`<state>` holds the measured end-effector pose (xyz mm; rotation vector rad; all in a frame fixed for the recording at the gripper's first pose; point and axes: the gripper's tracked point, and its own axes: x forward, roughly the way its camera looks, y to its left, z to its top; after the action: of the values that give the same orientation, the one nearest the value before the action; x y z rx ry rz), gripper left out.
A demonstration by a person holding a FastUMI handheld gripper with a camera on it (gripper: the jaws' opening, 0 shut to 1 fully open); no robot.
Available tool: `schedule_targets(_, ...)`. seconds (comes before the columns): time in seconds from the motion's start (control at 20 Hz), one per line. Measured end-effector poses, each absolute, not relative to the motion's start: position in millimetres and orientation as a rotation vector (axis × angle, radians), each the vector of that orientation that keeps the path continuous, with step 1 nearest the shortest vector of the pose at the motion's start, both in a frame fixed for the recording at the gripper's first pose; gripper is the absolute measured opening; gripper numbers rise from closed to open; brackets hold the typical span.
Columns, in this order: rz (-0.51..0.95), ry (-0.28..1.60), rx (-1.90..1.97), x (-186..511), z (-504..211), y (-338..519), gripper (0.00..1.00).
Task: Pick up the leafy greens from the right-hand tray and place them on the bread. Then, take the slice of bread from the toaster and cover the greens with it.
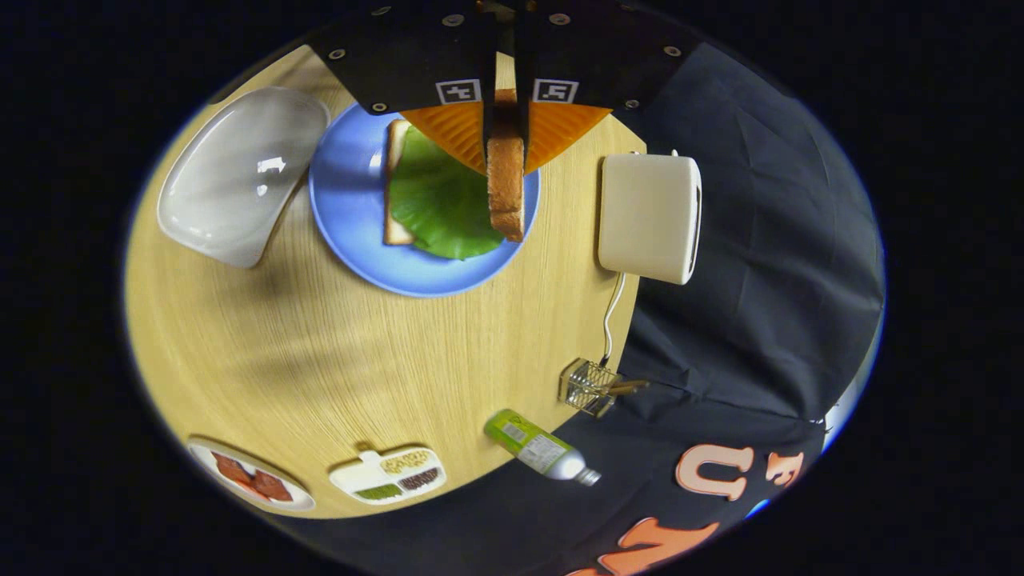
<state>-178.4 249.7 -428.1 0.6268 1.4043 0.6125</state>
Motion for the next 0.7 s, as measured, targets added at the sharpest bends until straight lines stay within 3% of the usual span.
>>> schedule_targets(0.25, 0.557, 1.402, 0.611, -169.9, -444.7, 241.4, 0.09)
schedule_targets(0.4, 0.521, 1.375, 0.529, -163.5, -454.4, 232.7, 0.16)
schedule_targets(0.55, 0.472, 1.344, 0.391, -158.0, -461.3, 212.3, 0.41)
schedule_targets(0.7, 0.426, 1.286, 0.294, -143.3, -456.8, 192.2, 0.52)
